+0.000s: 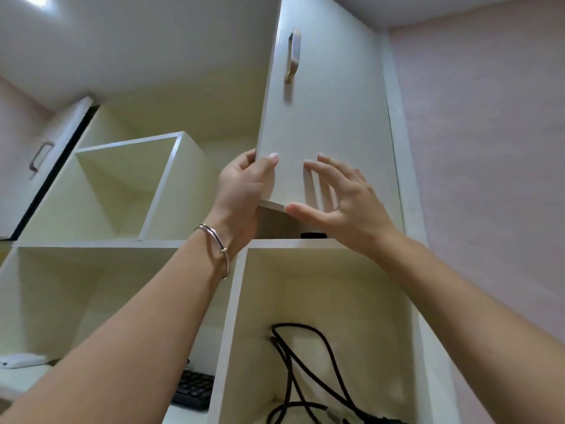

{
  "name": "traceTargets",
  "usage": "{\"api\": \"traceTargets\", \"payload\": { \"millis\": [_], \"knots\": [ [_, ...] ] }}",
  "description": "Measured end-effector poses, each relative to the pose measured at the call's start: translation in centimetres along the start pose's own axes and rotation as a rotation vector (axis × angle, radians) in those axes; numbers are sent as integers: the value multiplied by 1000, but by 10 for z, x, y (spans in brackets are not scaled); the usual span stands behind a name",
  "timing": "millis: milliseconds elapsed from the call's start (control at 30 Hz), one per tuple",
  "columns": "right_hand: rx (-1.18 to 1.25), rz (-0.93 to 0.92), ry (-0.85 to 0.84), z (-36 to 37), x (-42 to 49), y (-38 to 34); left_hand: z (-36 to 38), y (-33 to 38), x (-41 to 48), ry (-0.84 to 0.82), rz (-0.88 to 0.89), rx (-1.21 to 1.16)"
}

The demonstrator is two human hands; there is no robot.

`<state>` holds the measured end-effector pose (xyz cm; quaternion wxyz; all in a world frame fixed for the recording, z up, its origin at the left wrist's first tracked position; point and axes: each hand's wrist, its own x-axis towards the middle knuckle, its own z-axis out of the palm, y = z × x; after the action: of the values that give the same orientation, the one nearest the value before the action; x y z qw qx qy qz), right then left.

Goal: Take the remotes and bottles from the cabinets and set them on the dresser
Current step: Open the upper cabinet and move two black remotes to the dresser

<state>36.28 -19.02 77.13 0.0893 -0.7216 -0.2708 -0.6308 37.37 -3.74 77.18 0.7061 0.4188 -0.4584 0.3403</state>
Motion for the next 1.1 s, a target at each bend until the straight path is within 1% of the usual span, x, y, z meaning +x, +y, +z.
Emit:
{"api": "traceTargets", "payload": {
  "millis": [200,333,433,500,600,733,867,1000,1033,1100],
  "knots": [
    [243,-32,65,-44,-20,0,47,30,-25,45,63,6],
    [452,-3,88,-72,-37,9,79,36,-37,-17,57,-36],
    [544,45,74,-89,-45,17,102,38,-47,-30,75,-70],
    [523,65,55,-98,-50,21,114,38,-52,-22,97,-67],
    [442,51,46,-106,-55,22,133,42,-60,-10,133,14],
    [457,41,142,-110,-55,24,153,44,-68,12,176,136],
    [448,31,161,-109,-54,25,154,42,-69,6,176,170],
    [391,20,199,-102,-53,24,136,47,-57,-123,126,93],
    [360,23,223,-99,-53,23,129,47,-54,-154,131,131],
    [288,36,292,-93,-52,19,111,42,-47,-199,163,290]
  ]
}}
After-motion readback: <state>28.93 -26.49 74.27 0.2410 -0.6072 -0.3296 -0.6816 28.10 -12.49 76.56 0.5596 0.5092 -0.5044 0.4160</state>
